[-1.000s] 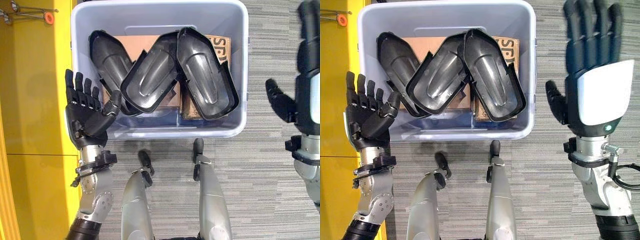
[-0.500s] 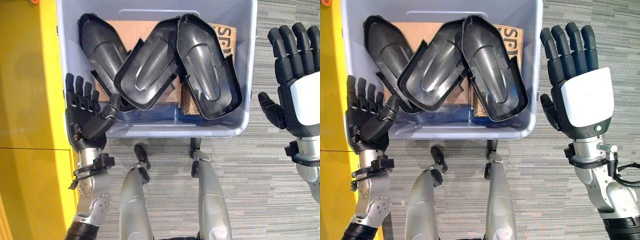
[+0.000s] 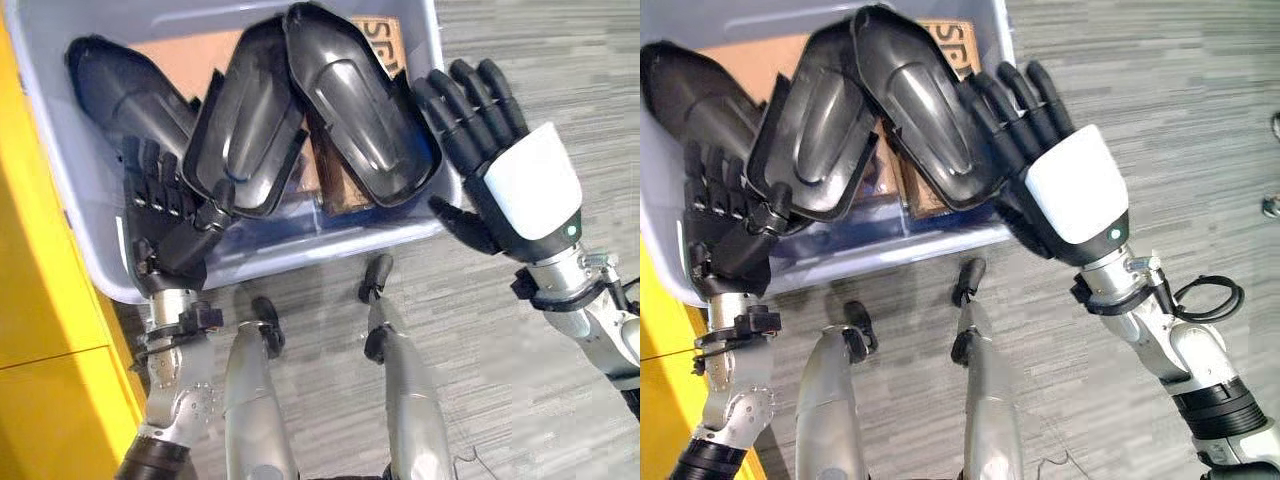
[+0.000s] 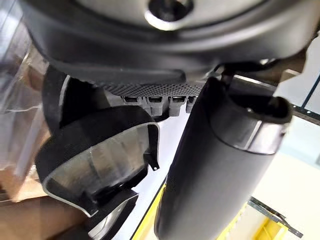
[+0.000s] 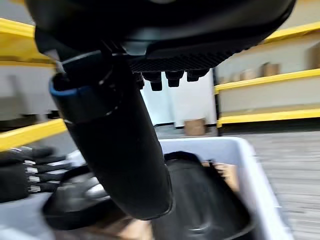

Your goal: Move parts from the plastic box to the shelf.

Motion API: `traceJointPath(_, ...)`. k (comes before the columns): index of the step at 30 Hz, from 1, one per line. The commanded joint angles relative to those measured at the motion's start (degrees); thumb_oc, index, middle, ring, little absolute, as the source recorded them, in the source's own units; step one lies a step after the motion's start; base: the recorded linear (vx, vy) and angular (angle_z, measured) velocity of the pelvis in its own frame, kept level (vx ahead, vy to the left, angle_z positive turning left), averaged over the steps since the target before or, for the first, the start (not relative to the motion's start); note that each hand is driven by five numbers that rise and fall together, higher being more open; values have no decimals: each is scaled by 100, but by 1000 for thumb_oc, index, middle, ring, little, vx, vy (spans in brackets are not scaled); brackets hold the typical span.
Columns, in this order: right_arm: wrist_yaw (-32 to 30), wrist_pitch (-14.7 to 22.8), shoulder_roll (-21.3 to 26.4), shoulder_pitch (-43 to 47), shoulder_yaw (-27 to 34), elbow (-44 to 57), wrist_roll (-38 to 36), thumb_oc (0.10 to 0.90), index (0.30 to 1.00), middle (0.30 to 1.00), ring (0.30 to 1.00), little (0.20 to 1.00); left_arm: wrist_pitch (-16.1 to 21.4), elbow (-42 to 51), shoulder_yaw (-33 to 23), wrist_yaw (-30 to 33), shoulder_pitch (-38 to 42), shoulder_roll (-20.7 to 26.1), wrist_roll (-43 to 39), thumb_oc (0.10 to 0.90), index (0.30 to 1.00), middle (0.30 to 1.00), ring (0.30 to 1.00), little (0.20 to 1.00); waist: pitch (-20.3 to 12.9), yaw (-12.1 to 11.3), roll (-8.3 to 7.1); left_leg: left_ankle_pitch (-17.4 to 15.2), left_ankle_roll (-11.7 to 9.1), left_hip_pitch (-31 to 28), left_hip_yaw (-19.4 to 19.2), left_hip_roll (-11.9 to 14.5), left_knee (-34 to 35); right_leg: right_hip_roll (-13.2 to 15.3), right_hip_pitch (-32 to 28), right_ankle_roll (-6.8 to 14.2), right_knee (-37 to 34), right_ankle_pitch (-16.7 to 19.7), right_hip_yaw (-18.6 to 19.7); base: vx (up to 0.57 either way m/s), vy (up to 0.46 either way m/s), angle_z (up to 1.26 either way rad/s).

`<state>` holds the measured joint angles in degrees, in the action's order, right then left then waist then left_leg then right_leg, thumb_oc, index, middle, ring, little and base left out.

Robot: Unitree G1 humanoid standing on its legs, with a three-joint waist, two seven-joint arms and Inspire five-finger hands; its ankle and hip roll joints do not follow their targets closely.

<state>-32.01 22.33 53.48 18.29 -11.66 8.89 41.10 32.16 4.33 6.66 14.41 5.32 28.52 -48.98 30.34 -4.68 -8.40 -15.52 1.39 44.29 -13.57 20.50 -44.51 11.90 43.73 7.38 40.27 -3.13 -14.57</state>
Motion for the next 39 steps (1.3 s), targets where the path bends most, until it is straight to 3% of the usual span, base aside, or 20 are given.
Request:
traceJointPath(1, -537, 212, 241, 290, 721, 222, -629, 900, 1000, 1000, 1000, 1000, 657, 551, -325, -603, -468, 6, 186, 900, 1000, 1000, 1000, 1000, -54, -368, 29, 887, -142, -319, 585, -984, 1695, -514, -970, -150, 744, -1164, 274, -104, -294, 34)
traceJointPath(2, -563, 238, 220, 208, 837, 238, -605, 900, 1000, 1000, 1000, 1000, 645, 539, -361, -711, -451, 15, 140, 900, 1000, 1000, 1000, 1000, -54, -384, 25, 1102, -147, -243, 577, -993, 1819, -649, -1065, -241, 569, -1077, 219, -88, -510, 69)
traceJointPath(4, -648, 385, 87, -126, 1054, 272, -460, 900, 1000, 1000, 1000, 1000, 728, 440, -466, -1041, -579, 48, -138, 900, 1000, 1000, 1000, 1000, -54, -384, -27, 1315, -414, -117, 734, -1106, 1880, -892, -1360, -340, -13, -1229, 177, -66, -343, 68)
traceJointPath(6, -458, 470, -6, 137, 889, 311, -405, 900, 1000, 1000, 1000, 1000, 994, 279, -520, -1236, -675, 0, -654, 900, 1000, 1000, 1000, 1000, -54, -466, 108, 1743, -696, 209, 889, -850, 1999, -908, -923, -493, 288, -1575, 44, -109, -82, 14)
traceJointPath(8, -167, 385, -61, 395, 686, 339, -434, 900, 1000, 1000, 1000, 1000, 1021, 225, -481, -1373, -733, -39, -686, 900, 1000, 1000, 1000, 1000, -54, -509, 172, 1745, -786, 211, 942, -767, 1955, -884, -846, -558, 588, -1803, 33, -22, -35, -19)
traceJointPath(10, 27, 320, -137, 651, 504, 339, -415, 900, 1000, 1000, 1000, 1000, 995, 266, -420, -1395, -739, -98, -625, 900, 1000, 1000, 1000, 1000, -54, -555, 260, 1925, -744, 342, 1000, -689, 1980, -907, -550, -723, 905, -1859, -99, -65, -77, -34)
traceJointPath(11, 92, 301, -188, 637, 426, 345, -369, 900, 1000, 1000, 1000, 1000, 987, 266, -381, -1422, -803, -142, -592, 900, 1000, 1000, 1000, 1000, -54, -535, 251, 1770, -749, 235, 1051, -765, 1897, -834, -566, -696, 1049, -1975, -81, -50, -71, -15)
traceJointPath(15, 114, 152, -250, 698, 363, 294, -205, 900, 1000, 1000, 1000, 1000, 902, 305, -363, -1558, -770, -185, -657, 900, 1000, 1000, 1000, 1000, -54, -591, 375, 2029, -687, 260, 1079, -770, 2102, -867, -275, -816, 1164, -1837, -177, -59, -29, 5)
traceJointPath(16, 23, 114, -260, 649, 321, 228, -134, 900, 1000, 1000, 1000, 1000, 895, 295, -318, -1620, -841, -189, -680, 900, 1000, 1000, 1000, 1000, -54, -562, 381, 1888, -719, 115, 1103, -854, 2059, -848, -364, -773, 1204, -1930, -96, -82, -17, 6)
traceJointPath(17, -5, 105, -251, 670, 352, 215, -125, 900, 1000, 1000, 1000, 1000, 904, 295, -332, -1652, -820, -183, -696, 900, 1000, 1000, 1000, 1000, -54, -587, 412, 2039, -678, 195, 1095, -804, 2135, -880, -237, -833, 1198, -1815, -161, 29, -21, 10)
traceJointPath(18, -44, 70, -239, 607, 350, 190, -103, 900, 1000, 1000, 1000, 1000, 915, 276, -314, -1689, -875, -179, -715, 900, 1000, 1000, 1000, 1000, -54, -554, 386, 1894, -705, 49, 1097, -866, 2114, -844, -358, -769, 1201, -1895, -101, -86, -16, 12)
traceJointPath(19, -48, 54, -218, 640, 373, 183, -101, 900, 1000, 1000, 1000, 1000, 921, 265, -334, -1714, -822, -182, -729, 900, 1000, 1000, 1000, 1000, -54, -579, 418, 2053, -664, 112, 1073, -817, 2213, -871, -244, -830, 1179, -1774, -170, 34, 2, 4)
traceJointPath(23, 1, -27, -142, 587, 386, 118, -67, 900, 1000, 1000, 1000, 1000, 859, 271, -359, -1759, -848, -179, -747, 900, 1000, 1000, 1000, 1000, -54, -551, 423, 1900, -684, -128, 1073, -921, 2233, -817, -388, -769, 1209, -1865, -89, -18, 1, 5)
traceJointPath(26, -116, -98, -86, 587, 405, 9, -14, 900, 1000, 1000, 1000, 1000, 801, 273, -391, -1812, -812, -159, -768, 900, 1000, 1000, 1000, 1000, -54, -597, 460, 2042, -636, -83, 1078, -892, 2309, -825, -287, -826, 1213, -1736, -168, 4, -15, 0)
traceJointPath(27, -146, -107, -77, 558, 384, -9, 0, 900, 1000, 1000, 1000, 1000, 789, 262, -380, -1818, -844, -158, -770, 900, 1000, 1000, 1000, 1000, -54, -574, 433, 1894, -668, -184, 1093, -950, 2253, -793, -401, -761, 1227, -1841, -102, 67, -10, 1)
traceJointPath(29, -506, -124, -44, 567, 395, -134, 121, 900, 1000, 1000, 1000, 1000, 813, 249, -361, -1885, -841, -144, -793, 900, 1000, 1000, 1000, 1000, -54, -591, 444, 1879, -645, -242, 1109, -977, 2274, -778, -427, -754, 1214, -1806, -110, 11, -22, 10)
traceJointPath(30, -562, -122, -31, 620, 425, -149, 105, 900, 1000, 1000, 1000, 1000, 816, 261, -370, -1887, -806, -131, -791, 900, 1000, 1000, 1000, 1000, -54, -620, 473, 2022, -613, -158, 1097, -925, 2333, -804, -323, -818, 1196, -1694, -179, -50, -26, 7)
traceJointPath(32, -658, -96, -8, 639, 453, -169, 65, 900, 1000, 1000, 1000, 1000, 821, 250, -351, -1907, -833, -119, -787, 900, 1000, 1000, 1000, 1000, -54, -597, 450, 1856, -636, -284, 1104, -992, 2276, -766, -451, -754, 1198, -1787, -114, 13, -11, 4)
traceJointPath(33, -773, -68, 1, 717, 548, -156, 5, 900, 1000, 1000, 1000, 1000, 807, 279, -365, -1936, -784, -109, -783, 900, 1000, 1000, 1000, 1000, -54, -630, 489, 1991, -594, -226, 1096, -951, 2342, -796, -368, -821, 1162, -1657, -187, 15, -7, 5)
traceJointPath(39, -1086, 222, -174, 652, 1003, 234, -225, 900, 1000, 1000, 1000, 1000, 680, 411, -393, -1875, -867, -179, -670, 900, 1000, 1000, 1000, 1000, -54, -612, 537, 1912, -556, -418, 1068, -1014, 2352, -767, -500, -819, 1161, -1654, -141, 1, 5, 3)
